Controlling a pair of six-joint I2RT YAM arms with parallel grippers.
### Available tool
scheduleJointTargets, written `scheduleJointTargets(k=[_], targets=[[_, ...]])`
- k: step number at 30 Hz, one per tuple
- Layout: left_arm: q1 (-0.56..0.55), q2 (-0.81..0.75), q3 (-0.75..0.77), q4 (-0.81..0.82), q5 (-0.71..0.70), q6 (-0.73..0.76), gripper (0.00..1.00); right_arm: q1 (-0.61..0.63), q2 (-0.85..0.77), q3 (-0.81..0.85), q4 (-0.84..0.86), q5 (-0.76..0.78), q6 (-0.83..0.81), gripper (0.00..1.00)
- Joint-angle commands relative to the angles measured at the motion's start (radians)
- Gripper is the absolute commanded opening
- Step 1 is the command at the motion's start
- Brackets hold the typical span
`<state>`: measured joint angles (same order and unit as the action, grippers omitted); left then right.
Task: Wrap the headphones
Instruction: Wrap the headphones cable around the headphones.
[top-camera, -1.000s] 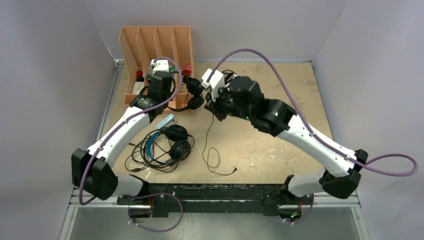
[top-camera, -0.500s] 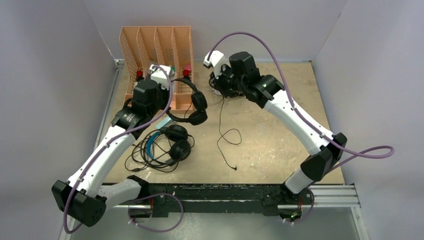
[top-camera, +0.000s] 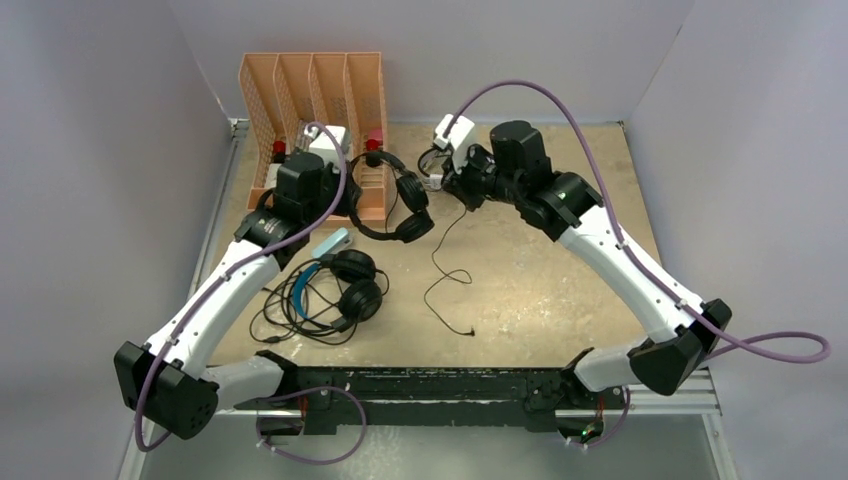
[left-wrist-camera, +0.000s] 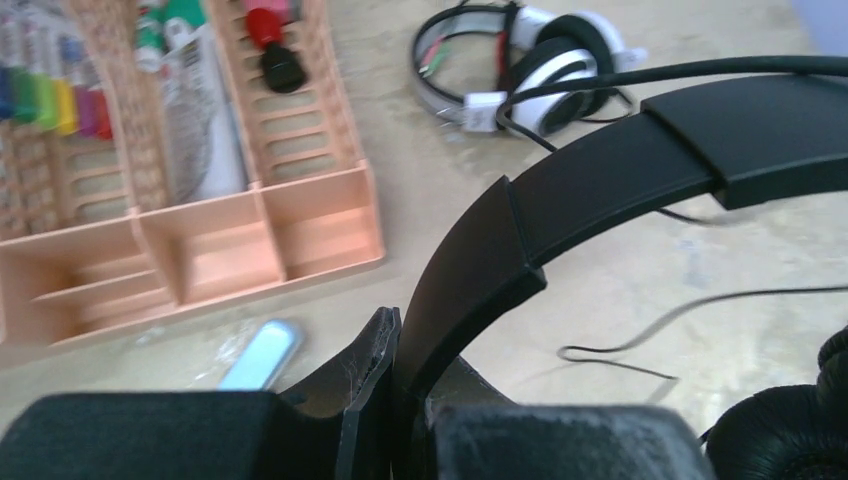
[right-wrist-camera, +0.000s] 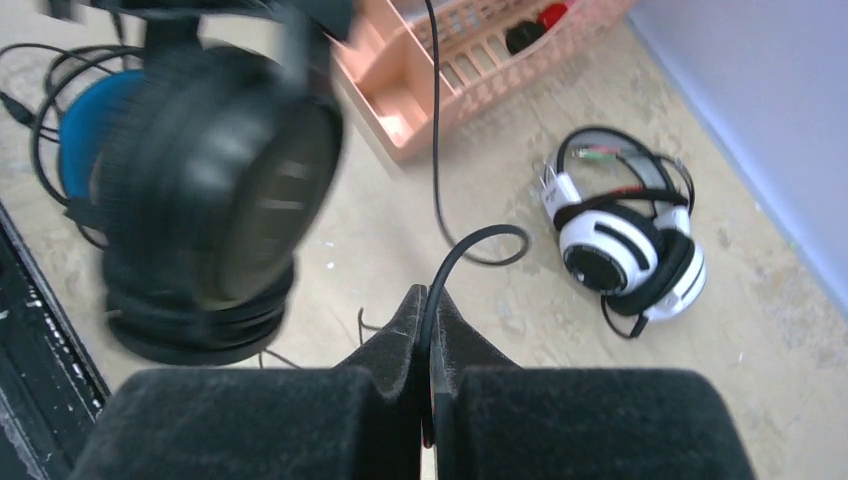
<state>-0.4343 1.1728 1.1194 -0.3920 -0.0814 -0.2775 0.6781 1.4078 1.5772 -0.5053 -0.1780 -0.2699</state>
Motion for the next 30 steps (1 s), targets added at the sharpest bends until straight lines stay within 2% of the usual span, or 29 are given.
scheduleJointTargets(k=[1, 6, 11, 15, 22, 26, 30], targets=[[-0.003, -0.055, 0.034, 0.151, 0.196, -0.104, 0.00, -0.068, -0.020, -0.091, 0.079, -0.011, 0.067, 0.00], [-0.003, -0.080, 0.096, 0.102, 0.109, -0.177, 0.00, -0.090, -0.032, -0.211, 0.113, -0.009, 0.127, 0.00], [-0.001, -0.026, 0.232, -0.004, -0.186, -0.324, 0.00, -0.082, -0.019, -0.326, 0.146, -0.082, 0.174, 0.00], [0.007, 0.054, 0.341, -0.091, -0.377, -0.385, 0.00, -0.050, -0.066, -0.413, 0.203, -0.109, 0.228, 0.00], [0.058, 0.195, 0.469, -0.124, -0.468, -0.406, 0.00, 0.106, -0.065, -0.433, 0.207, -0.098, 0.248, 0.00], [0.082, 0.262, 0.512, -0.153, -0.503, -0.380, 0.00, 0.134, -0.080, -0.419, 0.191, -0.101, 0.257, 0.00], [0.085, 0.291, 0.491, -0.146, -0.555, -0.287, 0.00, 0.150, -0.113, -0.397, 0.172, -0.117, 0.261, 0.00]])
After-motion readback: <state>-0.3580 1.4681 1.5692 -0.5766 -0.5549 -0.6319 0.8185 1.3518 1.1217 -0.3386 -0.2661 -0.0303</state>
